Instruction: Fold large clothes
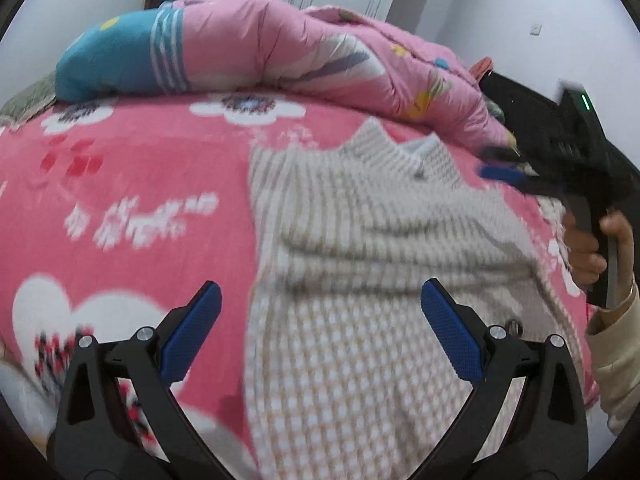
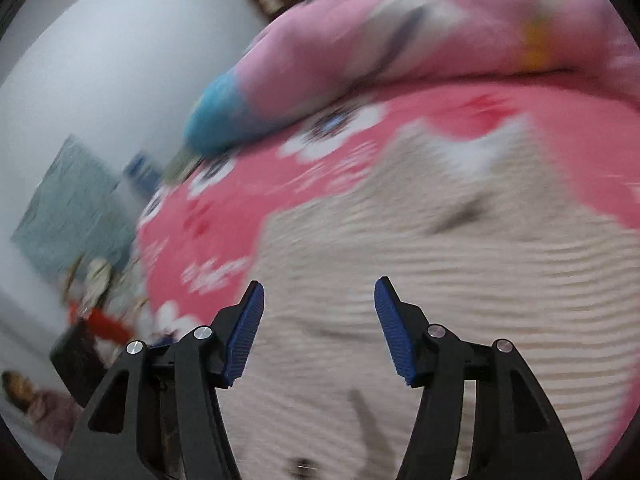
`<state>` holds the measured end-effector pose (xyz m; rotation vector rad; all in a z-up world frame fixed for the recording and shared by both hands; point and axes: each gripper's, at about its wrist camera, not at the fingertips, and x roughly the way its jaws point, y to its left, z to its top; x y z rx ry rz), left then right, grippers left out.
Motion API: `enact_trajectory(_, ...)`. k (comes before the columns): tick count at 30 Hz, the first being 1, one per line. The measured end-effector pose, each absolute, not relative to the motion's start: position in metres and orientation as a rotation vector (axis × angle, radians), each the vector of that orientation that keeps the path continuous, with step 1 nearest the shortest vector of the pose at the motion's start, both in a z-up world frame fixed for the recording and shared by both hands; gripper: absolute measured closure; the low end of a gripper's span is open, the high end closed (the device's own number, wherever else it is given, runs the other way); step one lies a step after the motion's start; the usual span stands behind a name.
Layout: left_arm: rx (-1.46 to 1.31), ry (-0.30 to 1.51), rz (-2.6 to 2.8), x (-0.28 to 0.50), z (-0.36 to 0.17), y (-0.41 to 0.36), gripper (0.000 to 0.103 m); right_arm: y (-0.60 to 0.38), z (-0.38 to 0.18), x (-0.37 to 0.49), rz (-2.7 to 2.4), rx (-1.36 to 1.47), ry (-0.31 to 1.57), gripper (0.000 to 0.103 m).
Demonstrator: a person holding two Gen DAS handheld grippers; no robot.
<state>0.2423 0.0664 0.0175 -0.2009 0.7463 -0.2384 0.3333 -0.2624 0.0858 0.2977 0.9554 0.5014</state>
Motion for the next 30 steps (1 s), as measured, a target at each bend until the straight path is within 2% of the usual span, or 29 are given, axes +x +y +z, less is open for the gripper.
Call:
enact_trajectory(2, -0.211, 0.732, -0.239, 0.269, 0.021, 0.062, 0.013, -0.312, 0.087, 0.333, 0.368, 0.291, 0.931, 0.046)
enact_trajectory(4, -0.218, 0.749, -0.227, 0.297, 0.021, 0.057, 0.028, -0.359, 0.083, 0.335, 0.249, 0.305, 0.929, 0.046)
enact_trajectory(7, -0.247, 0.816, -0.214, 0.334, 0.016, 0.053, 0.042, -0.419, 0.065, 0.341, 0.114, 0.346, 0.958, 0.046)
enact_trajectory(11, -0.259, 0.941, -0.153, 0.384, -0.003, 0.050, 0.061, -0.443, 0.027, 0.353, 0.072, 0.389, 1.037, 0.046)
enact_trajectory(12, -0.270, 0.956, -0.147, 0.389, -0.007, 0.052, 0.069, -0.446, 0.021, 0.355, 0.074, 0.398, 1.047, 0.046)
enact_trajectory(14, -0.266, 0.965, -0.137, 0.399, -0.013, 0.051, 0.078, -0.449, 0.011, 0.361, 0.089, 0.430, 1.059, 0.047)
enact_trajectory(16, -0.222, 0.954, -0.131, 0.388, -0.010, 0.050, 0.091, -0.448, 0.003, 0.367, 0.121, 0.459, 1.053, 0.061)
enact_trajectory(17, -0.206, 0.918, -0.136, 0.379, -0.002, 0.051, 0.094, -0.445, 0.002, 0.368, 0.133, 0.460, 1.049, 0.062)
enact_trajectory(21, -0.203, 0.791, -0.155, 0.337, 0.029, 0.057, 0.095, -0.434, 0.010, 0.367, 0.154, 0.413, 1.018, 0.062)
enact_trajectory(26, -0.182, 0.903, -0.051, 0.350, -0.011, 0.070, 0.097, -0.424, 0.003, 0.368, 0.169, 0.351, 1.027, 0.062)
enact_trajectory(30, -0.273, 0.877, -0.019, 0.343, -0.013, 0.091, 0.079, -0.425, 0.013, 0.364, 0.149, 0.314, 1.012, 0.061)
